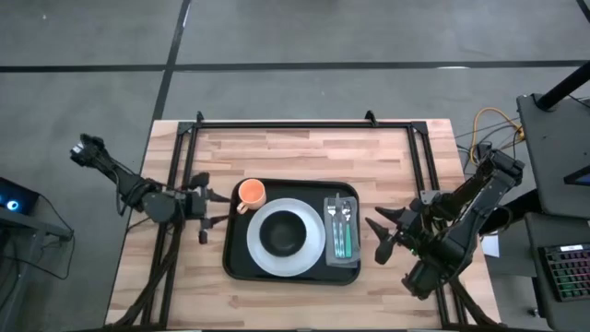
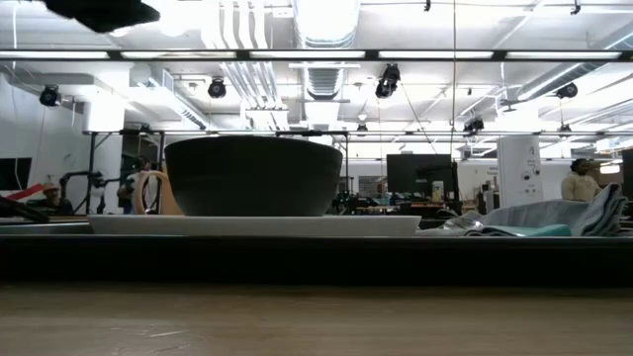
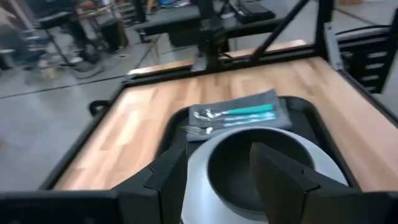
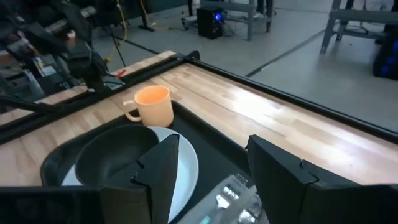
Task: Set up tray
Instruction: Return to Home Position
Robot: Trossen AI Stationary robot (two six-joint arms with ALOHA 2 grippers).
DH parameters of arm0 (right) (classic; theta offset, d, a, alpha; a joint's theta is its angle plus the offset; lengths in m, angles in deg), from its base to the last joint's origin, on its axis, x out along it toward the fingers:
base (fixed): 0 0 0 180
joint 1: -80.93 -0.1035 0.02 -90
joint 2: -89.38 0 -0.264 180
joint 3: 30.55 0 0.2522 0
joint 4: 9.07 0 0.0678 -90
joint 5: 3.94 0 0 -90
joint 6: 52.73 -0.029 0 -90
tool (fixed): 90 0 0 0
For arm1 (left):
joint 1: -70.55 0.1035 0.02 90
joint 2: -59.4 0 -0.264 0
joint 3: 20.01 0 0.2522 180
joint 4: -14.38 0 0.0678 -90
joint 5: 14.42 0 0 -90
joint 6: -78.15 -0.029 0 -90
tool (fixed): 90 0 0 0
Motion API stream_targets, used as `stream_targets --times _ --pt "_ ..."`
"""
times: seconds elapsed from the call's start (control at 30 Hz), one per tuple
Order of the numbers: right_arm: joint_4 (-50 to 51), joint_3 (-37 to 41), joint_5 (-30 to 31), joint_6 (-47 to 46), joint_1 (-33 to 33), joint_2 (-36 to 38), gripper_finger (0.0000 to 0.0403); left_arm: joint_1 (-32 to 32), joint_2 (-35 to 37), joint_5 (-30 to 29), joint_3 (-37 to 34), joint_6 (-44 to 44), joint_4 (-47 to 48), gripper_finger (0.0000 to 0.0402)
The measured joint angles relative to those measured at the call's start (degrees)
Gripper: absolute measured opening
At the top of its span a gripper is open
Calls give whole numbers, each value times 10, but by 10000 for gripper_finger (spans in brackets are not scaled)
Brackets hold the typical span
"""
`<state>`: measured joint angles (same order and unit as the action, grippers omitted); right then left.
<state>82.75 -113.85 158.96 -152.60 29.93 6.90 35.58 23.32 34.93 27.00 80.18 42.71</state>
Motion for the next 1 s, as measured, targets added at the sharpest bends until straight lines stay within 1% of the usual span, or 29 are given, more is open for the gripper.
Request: stream_targets --times 0.07,0.13,0.3,0.43,0.53,0.67,0.87,1.0 --pt "-22 -1 8 23 -2 0 180 4 14 27 -19 0 -11 156" --pt "-48 -1 8 56 -1 0 180 4 31 42 -47 1 -38 156" --pt "-104 -1 8 136 -1 0 180 4 90 47 -134 -14 -139 156" --pt "-127 -3 9 161 -1 -1 180 4 143 48 -192 -43 -199 156" --pt "-134 -3 10 164 -1 -1 180 4 181 75 -227 -62 -238 156" --pt "-140 -3 11 163 -1 -1 180 4 238 118 -258 -65 -247 156" --pt "-143 -3 23 164 -1 -1 180 4 311 140 -294 -65 -247 156" --pt "-142 -3 27 162 -1 -1 179 4 345 141 -315 -65 -245 156"
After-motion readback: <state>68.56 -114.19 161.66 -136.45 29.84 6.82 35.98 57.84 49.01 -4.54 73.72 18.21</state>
